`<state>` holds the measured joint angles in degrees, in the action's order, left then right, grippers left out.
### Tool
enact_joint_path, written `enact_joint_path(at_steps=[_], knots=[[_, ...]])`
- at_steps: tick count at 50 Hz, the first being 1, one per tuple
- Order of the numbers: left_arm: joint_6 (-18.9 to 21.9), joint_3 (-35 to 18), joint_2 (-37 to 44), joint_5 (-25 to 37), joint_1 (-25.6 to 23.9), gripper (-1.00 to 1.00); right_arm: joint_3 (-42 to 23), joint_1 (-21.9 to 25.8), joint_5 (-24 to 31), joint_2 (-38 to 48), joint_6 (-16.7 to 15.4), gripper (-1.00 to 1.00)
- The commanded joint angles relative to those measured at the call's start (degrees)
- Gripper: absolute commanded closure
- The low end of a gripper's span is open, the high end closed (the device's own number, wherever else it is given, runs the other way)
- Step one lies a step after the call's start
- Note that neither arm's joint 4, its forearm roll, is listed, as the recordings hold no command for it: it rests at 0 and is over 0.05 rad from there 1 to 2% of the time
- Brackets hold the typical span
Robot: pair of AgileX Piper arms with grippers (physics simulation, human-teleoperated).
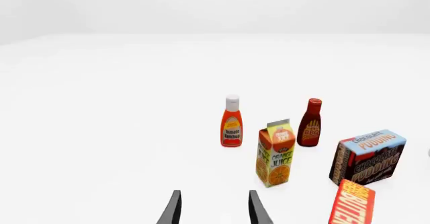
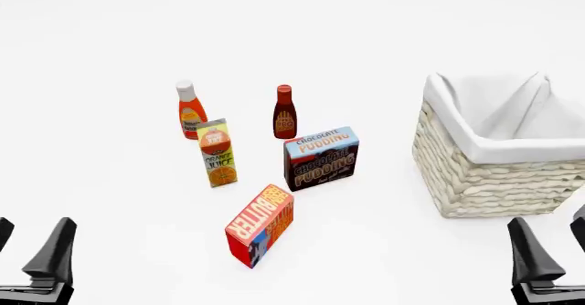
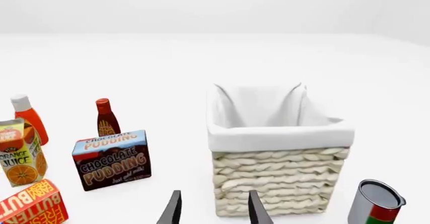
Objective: Pick the butter and place it in the basket.
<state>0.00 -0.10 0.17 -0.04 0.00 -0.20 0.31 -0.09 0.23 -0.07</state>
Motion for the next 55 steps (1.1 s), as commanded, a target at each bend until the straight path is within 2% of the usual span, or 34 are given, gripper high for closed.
enact_joint_path(at_steps=[1,9,16,19,22,23,24,26,30,33,40,43,55], knots=[[0.0,-0.1,0.3,-0.1,0.0,-1.00,-0.8,1.3,-0.2,1.4,0.2,-1.00],[0.0,-0.1,0.3,-0.1,0.0,-1.00,-1.7,2.9,-0.6,2.9,0.2,-1.00],[0.0,-0.1,0.3,-0.1,0.0,-1.00,-5.9,5.6,-1.4,8.9,0.6,-1.00],[0.0,-0.1,0.3,-0.1,0.0,-1.00,-8.7,6.9,-0.3,11.0,2.9,-1.00],[0.0,-0.1,0.3,-0.1,0.0,-1.00,-11.0,7.3,0.5,12.9,3.1,-1.00],[0.0,-0.1,0.3,-0.1,0.0,-1.00,-12.0,7.4,1.0,13.4,4.0,-1.00],[0.0,-0.1,0.3,-0.1,0.0,-1.00,-13.3,7.7,1.7,13.5,6.1,-1.00],[0.0,-0.1,0.3,-0.1,0.0,-1.00,-15.1,8.6,2.4,14.7,6.9,-1.00],[0.0,-0.1,0.3,-0.1,0.0,-1.00,-18.0,7.7,2.4,18.6,6.1,-1.00],[0.0,-0.1,0.3,-0.1,0.0,-1.00,-20.3,8.6,3.1,20.5,6.4,-1.00],[0.0,-0.1,0.3,-0.1,0.0,-1.00,-24.6,9.9,4.6,26.6,4.9,-1.00],[0.0,-0.1,0.3,-0.1,0.0,-1.00,-26.6,10.7,5.7,28.6,6.9,-1.00],[0.0,-0.1,0.3,-0.1,0.0,-1.00,-32.2,12.9,8.2,36.0,8.7,-1.00]])
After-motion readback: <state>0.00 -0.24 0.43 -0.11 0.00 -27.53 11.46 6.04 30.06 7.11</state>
